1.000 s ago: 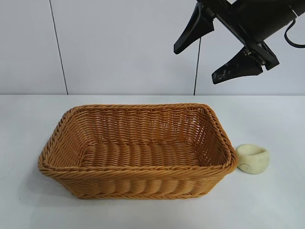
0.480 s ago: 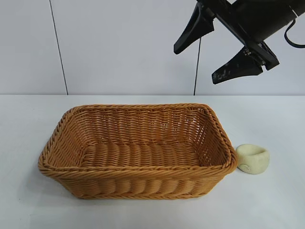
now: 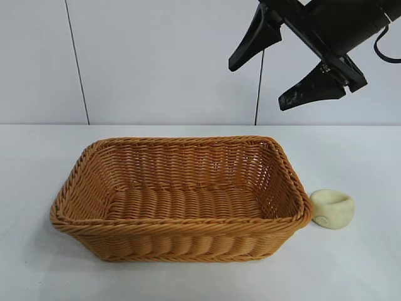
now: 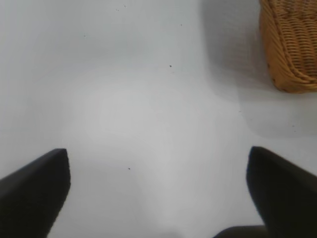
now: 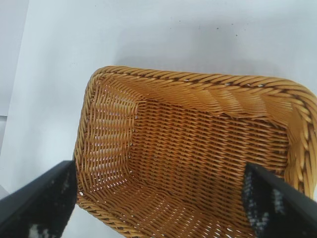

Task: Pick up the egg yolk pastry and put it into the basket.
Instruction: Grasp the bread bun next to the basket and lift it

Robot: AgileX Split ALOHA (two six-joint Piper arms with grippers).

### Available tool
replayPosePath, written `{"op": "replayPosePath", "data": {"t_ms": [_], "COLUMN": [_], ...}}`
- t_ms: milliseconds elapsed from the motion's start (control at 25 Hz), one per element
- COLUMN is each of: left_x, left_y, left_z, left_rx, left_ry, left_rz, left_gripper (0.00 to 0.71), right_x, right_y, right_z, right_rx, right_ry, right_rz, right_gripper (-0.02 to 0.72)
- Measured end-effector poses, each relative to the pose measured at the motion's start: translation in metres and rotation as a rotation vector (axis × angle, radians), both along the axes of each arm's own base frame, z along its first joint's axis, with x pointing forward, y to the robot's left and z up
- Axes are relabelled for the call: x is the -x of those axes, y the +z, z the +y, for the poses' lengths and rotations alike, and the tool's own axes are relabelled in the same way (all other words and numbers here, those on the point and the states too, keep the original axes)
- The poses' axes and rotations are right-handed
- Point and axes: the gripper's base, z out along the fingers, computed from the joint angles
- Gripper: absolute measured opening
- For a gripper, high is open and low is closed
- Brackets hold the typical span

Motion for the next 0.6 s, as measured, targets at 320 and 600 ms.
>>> {"op": "replayPosePath", "data": {"t_ms": [320, 600], "left_x": [0.002, 0.009], "left_y": [-0.006, -0.011], "left_z": [0.0, 0.0], "left_rx": [-0.005, -0.005], "left_ry": [-0.002, -0.008], "left_rz": [0.049, 0.061], "left_gripper": [0.692, 0.692], "right_x": [0.0, 0.0], "right_y": [0.0, 0.0], "right_z": [0.0, 0.0], "right_rx": [0.0, 0.0], "right_ry": [0.0, 0.0], "right_rz": [0.0, 0.0], "right_gripper": [0.645, 0.645]}}
